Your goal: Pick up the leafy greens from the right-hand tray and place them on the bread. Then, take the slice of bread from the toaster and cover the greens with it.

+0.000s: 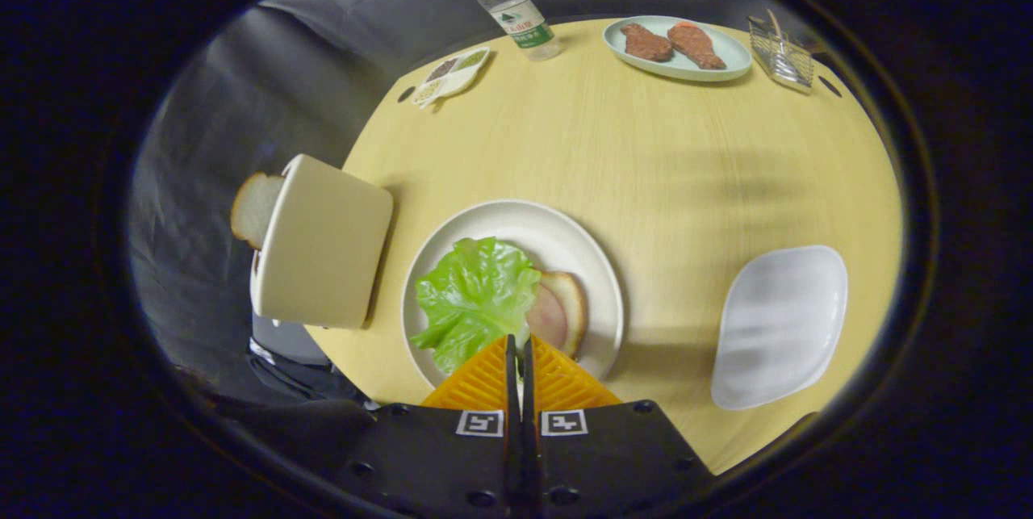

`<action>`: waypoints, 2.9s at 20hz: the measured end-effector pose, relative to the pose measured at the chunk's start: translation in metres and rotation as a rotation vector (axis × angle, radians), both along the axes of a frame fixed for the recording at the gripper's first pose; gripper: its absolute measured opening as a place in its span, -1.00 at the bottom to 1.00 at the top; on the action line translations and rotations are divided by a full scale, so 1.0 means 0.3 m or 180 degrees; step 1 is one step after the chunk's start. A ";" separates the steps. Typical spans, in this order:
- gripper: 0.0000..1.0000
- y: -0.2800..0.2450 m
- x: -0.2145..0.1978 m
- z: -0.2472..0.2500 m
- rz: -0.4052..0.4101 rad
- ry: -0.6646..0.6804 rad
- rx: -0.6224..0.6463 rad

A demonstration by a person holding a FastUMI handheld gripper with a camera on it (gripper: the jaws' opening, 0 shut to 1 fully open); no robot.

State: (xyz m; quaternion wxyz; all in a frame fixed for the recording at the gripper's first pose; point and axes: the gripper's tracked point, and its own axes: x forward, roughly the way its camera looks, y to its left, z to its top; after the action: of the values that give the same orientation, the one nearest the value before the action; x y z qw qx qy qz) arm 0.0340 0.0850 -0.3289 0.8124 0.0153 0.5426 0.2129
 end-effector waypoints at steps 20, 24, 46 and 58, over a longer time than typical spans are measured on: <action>0.91 -0.039 0.013 0.209 -0.1070 -0.0031 0.0243; 0.91 0.070 -0.035 0.285 -0.1157 0.0063 0.0379; 0.90 1.108 -0.043 0.475 -0.0659 0.0482 0.0984; 0.08 1.088 -0.057 0.314 -0.0492 0.0351 0.0494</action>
State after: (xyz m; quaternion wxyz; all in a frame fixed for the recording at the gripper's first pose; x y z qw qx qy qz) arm 0.0169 0.4113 -0.2348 0.7916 0.1316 0.5656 0.1899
